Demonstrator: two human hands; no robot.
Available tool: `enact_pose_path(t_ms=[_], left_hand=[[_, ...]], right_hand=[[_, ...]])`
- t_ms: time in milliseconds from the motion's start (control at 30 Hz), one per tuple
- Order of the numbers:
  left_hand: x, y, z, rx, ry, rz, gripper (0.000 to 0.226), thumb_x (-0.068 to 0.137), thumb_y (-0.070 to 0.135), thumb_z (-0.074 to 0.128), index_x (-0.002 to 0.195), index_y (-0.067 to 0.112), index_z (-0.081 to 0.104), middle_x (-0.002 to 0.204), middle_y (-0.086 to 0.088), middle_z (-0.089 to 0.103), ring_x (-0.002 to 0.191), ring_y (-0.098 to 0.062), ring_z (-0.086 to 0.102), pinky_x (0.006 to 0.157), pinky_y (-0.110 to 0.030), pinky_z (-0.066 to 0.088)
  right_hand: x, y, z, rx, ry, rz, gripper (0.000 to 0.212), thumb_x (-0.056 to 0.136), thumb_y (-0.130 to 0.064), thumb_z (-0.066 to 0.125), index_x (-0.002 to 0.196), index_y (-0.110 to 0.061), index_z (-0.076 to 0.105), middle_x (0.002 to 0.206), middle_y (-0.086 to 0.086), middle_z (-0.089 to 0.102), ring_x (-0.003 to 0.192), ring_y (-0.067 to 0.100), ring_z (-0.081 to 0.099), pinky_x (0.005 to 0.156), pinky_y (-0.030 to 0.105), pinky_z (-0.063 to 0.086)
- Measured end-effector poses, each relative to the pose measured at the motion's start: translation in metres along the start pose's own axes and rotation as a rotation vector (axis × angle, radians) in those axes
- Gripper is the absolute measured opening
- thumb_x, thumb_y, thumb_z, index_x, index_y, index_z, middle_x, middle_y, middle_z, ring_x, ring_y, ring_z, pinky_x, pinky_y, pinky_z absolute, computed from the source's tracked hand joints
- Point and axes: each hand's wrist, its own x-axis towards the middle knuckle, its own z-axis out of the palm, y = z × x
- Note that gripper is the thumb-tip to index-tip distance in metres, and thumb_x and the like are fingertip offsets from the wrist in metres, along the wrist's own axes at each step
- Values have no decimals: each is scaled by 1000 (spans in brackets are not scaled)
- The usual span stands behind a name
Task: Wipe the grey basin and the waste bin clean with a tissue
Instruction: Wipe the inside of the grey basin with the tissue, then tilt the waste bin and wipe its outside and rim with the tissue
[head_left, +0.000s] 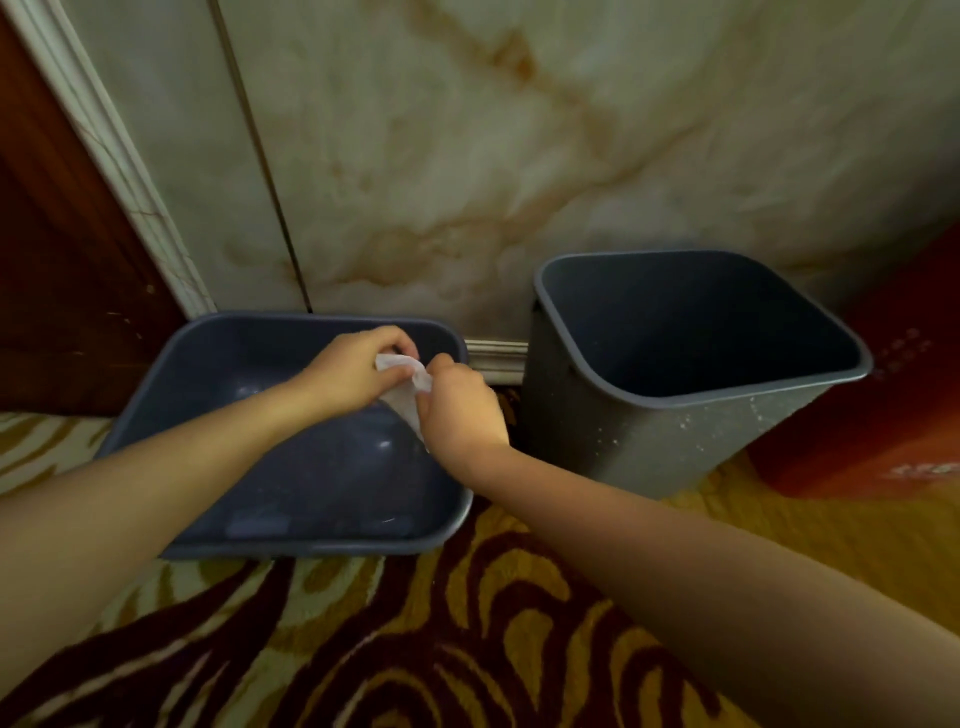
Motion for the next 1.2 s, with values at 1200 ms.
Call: enact_pose_path(t_ms=[1200], left_hand=[[38, 234, 93, 338, -453, 371, 25, 92, 29, 45, 89, 12, 64, 77, -5, 60, 67, -16, 57, 55, -23, 41]], right_hand=[[-164, 203, -125, 449, 683, 506, 15, 92, -34, 50, 83, -29, 61, 67, 0, 61, 52, 7, 49, 46, 19, 38]])
